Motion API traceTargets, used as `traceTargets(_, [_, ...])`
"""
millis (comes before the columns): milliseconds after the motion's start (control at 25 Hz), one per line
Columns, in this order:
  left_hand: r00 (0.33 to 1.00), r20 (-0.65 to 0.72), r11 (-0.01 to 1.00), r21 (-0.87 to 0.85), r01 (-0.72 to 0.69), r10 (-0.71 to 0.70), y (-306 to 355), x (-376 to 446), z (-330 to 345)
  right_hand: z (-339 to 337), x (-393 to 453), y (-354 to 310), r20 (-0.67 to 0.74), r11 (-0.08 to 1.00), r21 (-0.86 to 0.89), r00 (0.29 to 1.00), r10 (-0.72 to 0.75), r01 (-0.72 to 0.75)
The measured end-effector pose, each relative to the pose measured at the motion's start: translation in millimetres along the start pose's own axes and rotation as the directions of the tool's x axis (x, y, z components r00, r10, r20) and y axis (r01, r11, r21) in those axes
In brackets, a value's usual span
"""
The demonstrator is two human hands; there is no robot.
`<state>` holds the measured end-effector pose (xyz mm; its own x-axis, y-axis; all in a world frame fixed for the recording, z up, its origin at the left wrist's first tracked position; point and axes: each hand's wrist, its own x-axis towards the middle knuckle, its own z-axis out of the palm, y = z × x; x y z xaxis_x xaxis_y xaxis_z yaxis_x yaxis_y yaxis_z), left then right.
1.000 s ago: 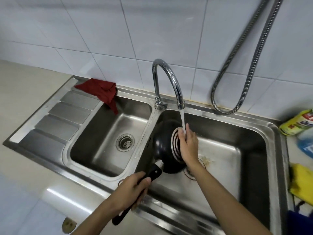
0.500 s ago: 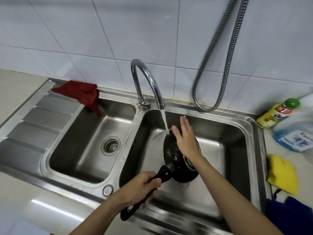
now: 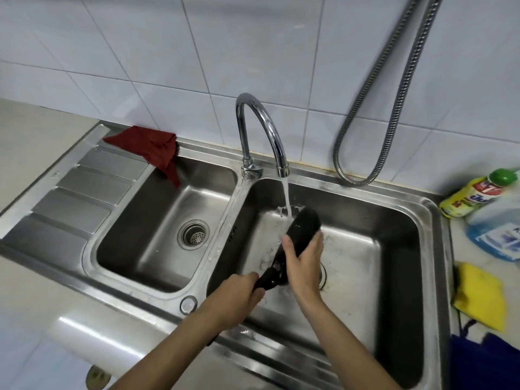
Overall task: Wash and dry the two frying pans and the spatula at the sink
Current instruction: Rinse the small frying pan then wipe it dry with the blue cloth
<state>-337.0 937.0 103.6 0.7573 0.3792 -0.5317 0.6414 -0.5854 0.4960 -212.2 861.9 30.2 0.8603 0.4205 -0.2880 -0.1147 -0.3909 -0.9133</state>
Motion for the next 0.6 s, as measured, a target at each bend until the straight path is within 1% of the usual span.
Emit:
traceTargets(40, [1.0,-0.026,0.992,0.126,-0.001,0.004,0.6,-0.4,2.9,-9.2,5.7,-2.9,-0.052,0.999,-0.005,0.998,0.035,-0.035])
traceTargets(120, [0.997,-0.075,0.945,0.327,0.005,0.02,-1.8,-1.6,9.3,-27.1,12.3,-2.4,-0.074,0.993,-0.054,0.992,0.099,-0.104])
traceTargets(160, [0.994,-0.1,0.924,0.383,-0.002,0.044,-3.4,-2.5,12.1,-34.3,11.0,-1.8,-0.072,0.988,-0.072,0.989,0.133,-0.138])
traceTargets(200, [0.993,-0.111,0.917,0.4,-0.002,0.05,-3.7,-4.3,14.8,-40.3,8.4,0.3,-0.07,0.982,-0.061,0.982,0.175,-0.179])
traceTargets(240, [0.993,-0.117,0.935,0.355,0.011,0.033,-6.0,-4.5,18.3,-44.0,5.8,4.0,-0.06,0.976,-0.025,0.974,0.217,-0.218])
traceTargets(280, [0.994,-0.107,0.983,0.174,0.05,-0.032,-12.4,-2.7,20.5,-47.0,2.6,7.5,-0.039,0.968,0.033,0.968,0.248,-0.247])
traceTargets(320, [0.989,-0.024,0.98,-0.141,0.139,-0.143,-18.0,-1.6,19.0,-49.6,-0.2,11.9,-0.011,0.96,0.099,0.964,0.266,-0.263])
traceTargets(360, [0.966,0.155,0.852,-0.458,0.255,-0.206,-21.6,-1.3,16.9,-51.9,-2.9,16.1,0.024,0.948,0.167,0.963,0.27,-0.27])
traceTargets(400, [0.929,0.322,0.686,-0.635,0.355,-0.183,-23.1,-2.6,15.0,-53.5,-4.2,21.2,0.055,0.938,0.211,0.962,0.268,-0.273])
traceTargets(440, [0.908,0.396,0.593,-0.702,0.395,-0.136,-24.4,-4.2,14.8,-55.0,-6.3,24.5,0.085,0.932,0.236,0.961,0.263,-0.276])
traceTargets(480, [0.912,0.396,0.579,-0.72,0.381,-0.108,-24.6,-5.6,15.4,-56.1,-8.0,27.6,0.107,0.935,0.23,0.962,0.252,-0.271])
traceTargets(560, [0.952,0.288,0.637,-0.717,0.283,-0.099,-20.9,-7.0,17.0,-55.3,-12.7,35.3,0.122,0.956,0.188,0.971,0.206,-0.227])
traceTargets(600, [0.97,0.221,0.683,-0.692,0.232,-0.106,-19.3,-6.6,17.0,-54.8,-14.9,39.7,0.095,0.979,0.136,0.986,0.139,-0.151])
